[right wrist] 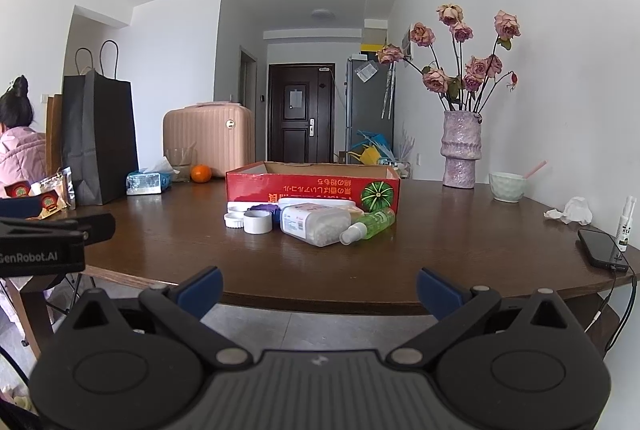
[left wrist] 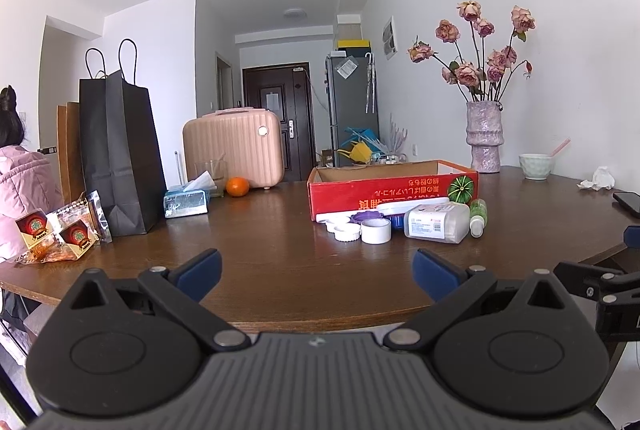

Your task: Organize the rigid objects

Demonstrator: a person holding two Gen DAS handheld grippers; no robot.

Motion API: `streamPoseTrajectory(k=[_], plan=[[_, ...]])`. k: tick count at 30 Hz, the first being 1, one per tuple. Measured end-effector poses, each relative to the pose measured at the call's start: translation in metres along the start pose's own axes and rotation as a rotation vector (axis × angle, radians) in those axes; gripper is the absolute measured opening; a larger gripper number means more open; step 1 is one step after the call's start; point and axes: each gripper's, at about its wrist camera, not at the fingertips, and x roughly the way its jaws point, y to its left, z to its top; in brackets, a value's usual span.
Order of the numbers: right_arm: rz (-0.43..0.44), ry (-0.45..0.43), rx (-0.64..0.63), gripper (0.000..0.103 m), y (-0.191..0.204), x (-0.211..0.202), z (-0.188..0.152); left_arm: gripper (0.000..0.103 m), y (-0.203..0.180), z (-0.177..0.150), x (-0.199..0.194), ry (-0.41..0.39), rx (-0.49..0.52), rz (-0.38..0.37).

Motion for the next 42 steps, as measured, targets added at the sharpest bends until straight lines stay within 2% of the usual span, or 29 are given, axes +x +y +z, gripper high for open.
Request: streamPoseTrajectory(k=[13, 21, 42], plan=[[-0.018, -0.005, 0.036, 0.103, -0.012, 0.003, 0.004, 0.103, 0.010, -0.005, 0.003, 0.031, -0.027, 0.001], [-0.044, -0.016, 0.047, 0.103, -0.021, 0.006, 0.008, 0.103, 0.010, -0.004, 0.003, 0.023, -0.018, 0.002], [-0.035, -0.006, 0.025, 0.103, -0.016, 0.007, 0.007, 0.103, 0.009, -0.005, 0.003, 0.017, -0.011, 0.006]])
